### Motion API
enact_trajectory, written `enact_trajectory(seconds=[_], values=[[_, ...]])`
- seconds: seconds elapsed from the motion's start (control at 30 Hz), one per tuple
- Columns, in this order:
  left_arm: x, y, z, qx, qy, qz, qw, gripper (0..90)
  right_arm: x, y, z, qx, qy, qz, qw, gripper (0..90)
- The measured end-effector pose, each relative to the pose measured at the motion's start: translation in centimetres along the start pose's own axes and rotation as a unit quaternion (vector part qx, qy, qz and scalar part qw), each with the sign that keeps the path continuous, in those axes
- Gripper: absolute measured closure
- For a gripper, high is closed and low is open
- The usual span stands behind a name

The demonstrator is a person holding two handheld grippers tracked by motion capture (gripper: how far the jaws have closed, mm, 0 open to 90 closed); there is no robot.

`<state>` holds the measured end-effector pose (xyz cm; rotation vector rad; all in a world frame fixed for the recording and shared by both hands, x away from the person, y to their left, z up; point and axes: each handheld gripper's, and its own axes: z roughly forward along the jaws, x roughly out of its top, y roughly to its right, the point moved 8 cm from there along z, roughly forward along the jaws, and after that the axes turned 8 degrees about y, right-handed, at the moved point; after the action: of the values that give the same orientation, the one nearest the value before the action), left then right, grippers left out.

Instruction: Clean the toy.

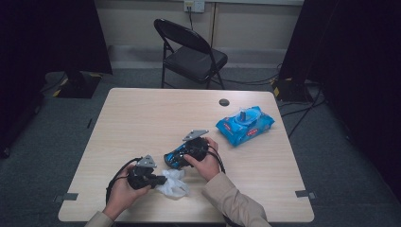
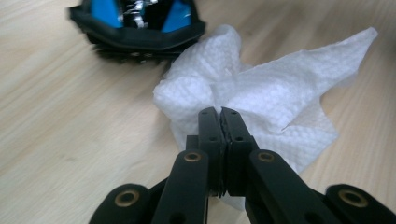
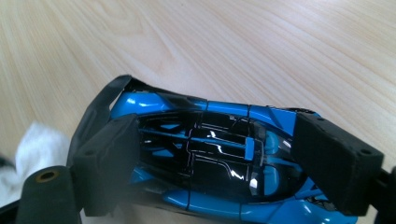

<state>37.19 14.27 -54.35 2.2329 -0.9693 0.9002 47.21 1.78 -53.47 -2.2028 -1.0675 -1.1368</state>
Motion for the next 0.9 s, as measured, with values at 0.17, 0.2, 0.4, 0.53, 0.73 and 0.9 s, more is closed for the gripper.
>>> enact_trajectory(seconds=[0.17, 0.2, 0.4, 0.53, 0.73, 0.9], values=[[-0.3, -0.7, -0.5, 0.007, 0.000, -0.007, 0.9999, 88.4, -0.1, -0.3, 0.3, -0.003, -0.003, -0.012, 0.9999, 9.8], [-0.3, -0.8, -0.5, 0.008, 0.001, -0.009, 0.9999, 88.3, -0.1, -0.3, 0.3, -0.004, -0.002, -0.012, 0.9999, 9.4], [-0.3, -1.6, -0.8, 0.022, 0.007, -0.014, 0.9996, 88.1, -0.3, -0.3, 0.4, -0.004, 0.021, -0.011, 0.9997, 6.9], [-0.1, -2.4, -1.2, 0.037, 0.011, -0.016, 0.9991, 88.1, -0.4, -0.3, 0.4, -0.003, 0.027, -0.011, 0.9996, 6.9], [0.1, -4.6, -1.9, 0.078, 0.031, -0.040, 0.9957, 87.9, -0.4, -0.4, 0.4, -0.004, 0.025, -0.010, 0.9996, 7.0], [-0.1, -5.3, -1.1, 0.105, 0.032, -0.035, 0.9933, 77.9, -0.4, -0.4, 0.4, -0.005, 0.027, -0.009, 0.9996, 6.9]])
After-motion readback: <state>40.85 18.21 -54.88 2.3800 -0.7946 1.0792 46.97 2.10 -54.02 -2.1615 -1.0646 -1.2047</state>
